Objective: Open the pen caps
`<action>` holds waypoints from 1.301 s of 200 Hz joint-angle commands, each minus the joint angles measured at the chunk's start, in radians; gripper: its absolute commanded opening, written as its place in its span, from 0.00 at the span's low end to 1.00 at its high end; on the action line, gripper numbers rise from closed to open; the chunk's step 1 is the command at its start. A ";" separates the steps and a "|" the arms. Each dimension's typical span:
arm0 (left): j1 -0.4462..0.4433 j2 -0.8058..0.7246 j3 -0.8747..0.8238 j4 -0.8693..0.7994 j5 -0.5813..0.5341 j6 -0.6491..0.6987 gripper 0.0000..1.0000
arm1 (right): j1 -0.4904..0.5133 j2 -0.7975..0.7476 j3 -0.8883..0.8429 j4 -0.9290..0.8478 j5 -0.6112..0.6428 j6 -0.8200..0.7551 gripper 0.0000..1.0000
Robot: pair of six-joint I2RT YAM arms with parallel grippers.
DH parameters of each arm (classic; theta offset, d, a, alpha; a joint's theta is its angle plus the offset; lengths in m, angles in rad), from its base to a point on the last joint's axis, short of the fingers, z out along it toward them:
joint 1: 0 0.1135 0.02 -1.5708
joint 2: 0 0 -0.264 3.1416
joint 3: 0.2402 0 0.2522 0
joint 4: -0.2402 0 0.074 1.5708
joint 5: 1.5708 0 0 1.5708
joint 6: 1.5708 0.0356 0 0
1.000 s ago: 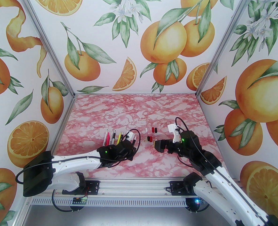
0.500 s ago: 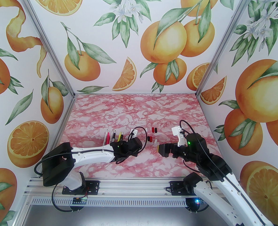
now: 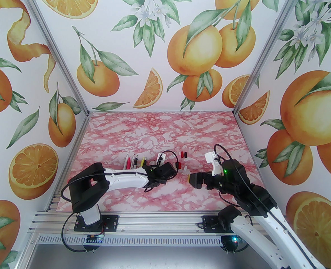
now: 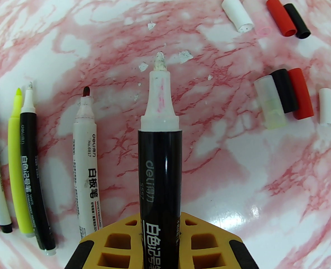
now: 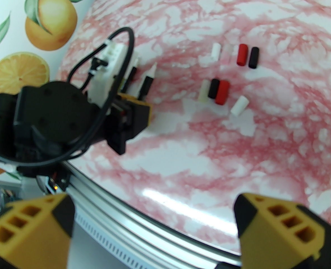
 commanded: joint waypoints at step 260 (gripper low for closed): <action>0.039 0.177 0.233 -0.248 -0.096 -0.123 0.22 | 0.003 0.032 0.002 0.025 0.008 0.005 1.00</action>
